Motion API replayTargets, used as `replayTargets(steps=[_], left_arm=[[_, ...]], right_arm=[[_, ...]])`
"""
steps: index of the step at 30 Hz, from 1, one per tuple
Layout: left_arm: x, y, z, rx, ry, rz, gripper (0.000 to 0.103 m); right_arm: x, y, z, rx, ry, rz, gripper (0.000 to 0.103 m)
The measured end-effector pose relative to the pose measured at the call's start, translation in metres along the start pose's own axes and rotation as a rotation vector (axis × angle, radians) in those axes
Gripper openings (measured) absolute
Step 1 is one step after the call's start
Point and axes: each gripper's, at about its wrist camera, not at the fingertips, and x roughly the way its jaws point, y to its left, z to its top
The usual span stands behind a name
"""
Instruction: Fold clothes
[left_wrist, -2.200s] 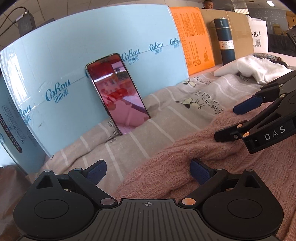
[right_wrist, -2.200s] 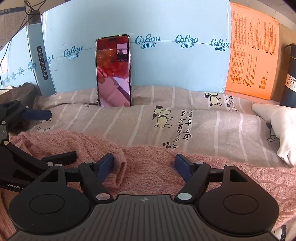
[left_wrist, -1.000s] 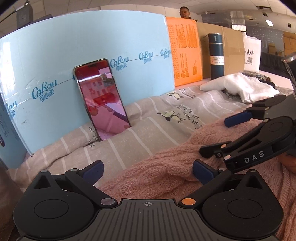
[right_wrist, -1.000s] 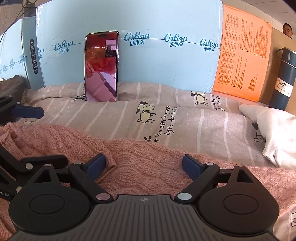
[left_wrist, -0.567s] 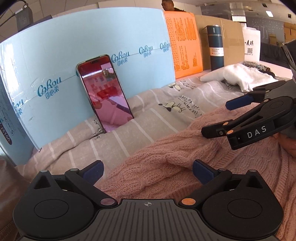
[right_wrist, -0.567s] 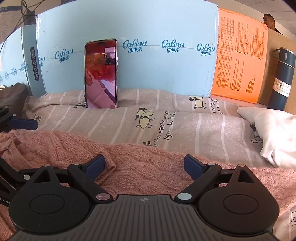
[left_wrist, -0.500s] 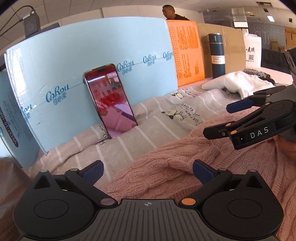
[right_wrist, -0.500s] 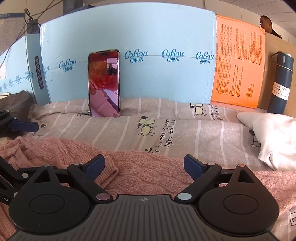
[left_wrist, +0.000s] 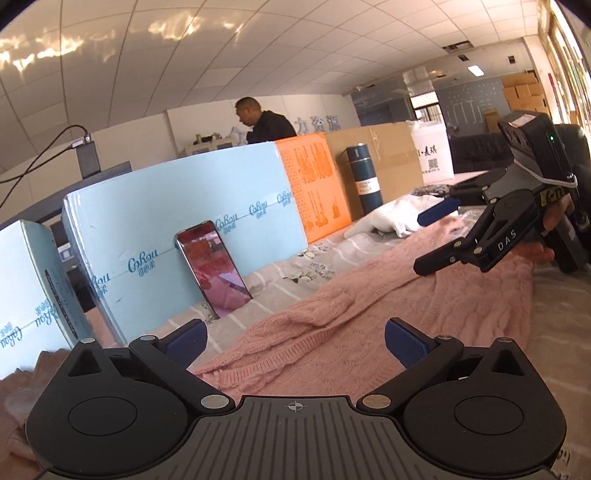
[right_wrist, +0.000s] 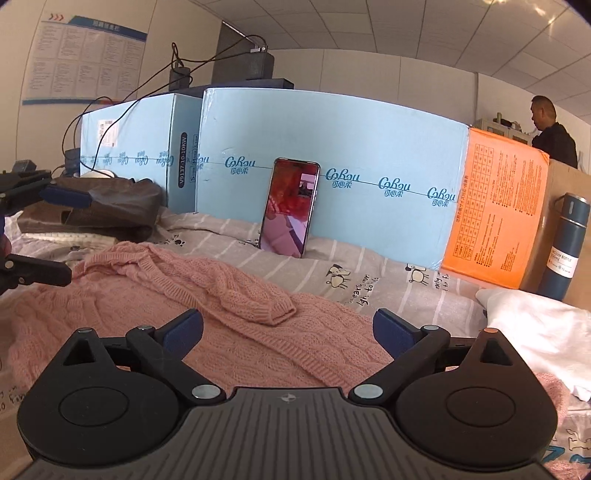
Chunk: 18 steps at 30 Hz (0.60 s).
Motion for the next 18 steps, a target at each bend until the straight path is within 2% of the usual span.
replayTargets(steps=[4, 10, 13, 18], left_arm=[[-0.016, -0.012, -0.011, 0.020, 0.031, -0.072, 0.103], [-0.033, -0.029, -0.021, 0.060, 0.088, -0.195, 0.103], [-0.031, -0.041, -0.024, 0.130, 0.144, -0.190, 0.103], [-0.019, -0.049, -0.029, 0.191, 0.212, -0.132, 0.103]], right_arm=[[-0.030, 0.006, -0.018, -0.075, 0.023, -0.046, 0.100], [-0.067, 0.004, -0.039, -0.119, 0.083, -0.043, 0.100], [-0.079, 0.005, -0.048, -0.162, 0.131, -0.050, 0.100], [-0.086, 0.003, -0.059, -0.233, 0.218, -0.080, 0.100]])
